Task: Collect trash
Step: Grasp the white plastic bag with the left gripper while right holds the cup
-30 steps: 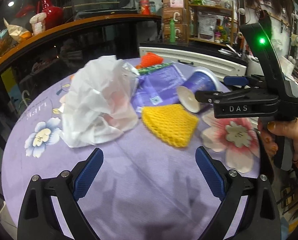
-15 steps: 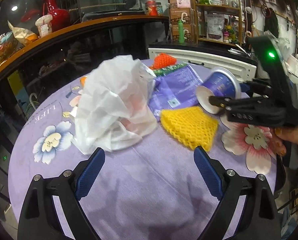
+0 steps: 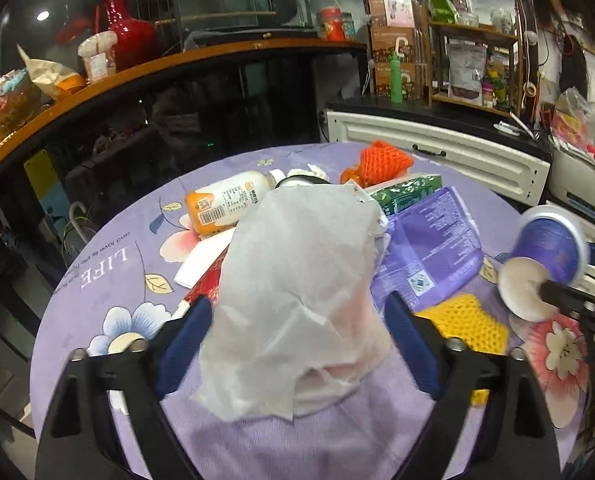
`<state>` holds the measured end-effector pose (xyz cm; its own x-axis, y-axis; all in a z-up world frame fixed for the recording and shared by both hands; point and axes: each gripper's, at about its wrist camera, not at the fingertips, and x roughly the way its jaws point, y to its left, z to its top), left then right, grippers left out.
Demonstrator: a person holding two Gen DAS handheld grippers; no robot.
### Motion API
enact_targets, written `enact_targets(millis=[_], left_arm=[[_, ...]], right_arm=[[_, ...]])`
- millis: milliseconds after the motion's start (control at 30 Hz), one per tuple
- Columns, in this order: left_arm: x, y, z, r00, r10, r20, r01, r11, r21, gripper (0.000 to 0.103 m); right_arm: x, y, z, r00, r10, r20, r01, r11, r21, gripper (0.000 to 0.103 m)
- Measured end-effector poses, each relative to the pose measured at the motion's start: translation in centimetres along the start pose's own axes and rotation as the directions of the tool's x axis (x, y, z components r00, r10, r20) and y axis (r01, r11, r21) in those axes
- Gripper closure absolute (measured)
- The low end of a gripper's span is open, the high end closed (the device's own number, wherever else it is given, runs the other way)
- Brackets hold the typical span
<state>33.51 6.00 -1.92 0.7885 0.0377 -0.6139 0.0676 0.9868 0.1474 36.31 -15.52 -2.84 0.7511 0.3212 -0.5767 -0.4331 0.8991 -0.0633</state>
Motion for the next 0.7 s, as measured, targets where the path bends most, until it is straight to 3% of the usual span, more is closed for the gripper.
enact_targets(millis=[133, 200, 300, 400, 700], left_arm=[[0.2, -0.6, -0.5, 1.000, 0.005, -0.011, -0.004, 0.999, 0.035, 0.046], [0.1, -0.8, -0.9, 1.000, 0.011, -0.014, -0.011, 0.999, 0.049, 0.071], [-0.1, -0.7, -1.2, 1.000, 0.000, -0.021, 0.001, 0.999, 0.043, 0.090], [-1.1, -0.4, -1.5, 1.000, 0.000, 0.005, 0.000, 1.000, 0.025, 0.097], [-8.0, -0.2, -1.8, 0.991, -0.012, 0.133, 0.015, 1.000, -0.024, 0.098]], right_arm=[[-0.6, -0.1, -0.3, 1.000, 0.007, 0.003, -0.007, 1.000, 0.008, 0.045], [-0.7, -0.1, -0.4, 1.000, 0.011, 0.003, -0.011, 1.000, 0.020, 0.045], [-1.0, -0.2, -0.7, 1.000, 0.020, 0.004, -0.020, 0.999, 0.044, 0.045], [-1.5, -0.1, -0.8, 1.000, 0.021, 0.014, -0.022, 0.999, 0.050, 0.045], [-4.3, -0.6, -1.4, 0.998, 0.034, 0.057, -0.038, 0.996, 0.086, 0.045]])
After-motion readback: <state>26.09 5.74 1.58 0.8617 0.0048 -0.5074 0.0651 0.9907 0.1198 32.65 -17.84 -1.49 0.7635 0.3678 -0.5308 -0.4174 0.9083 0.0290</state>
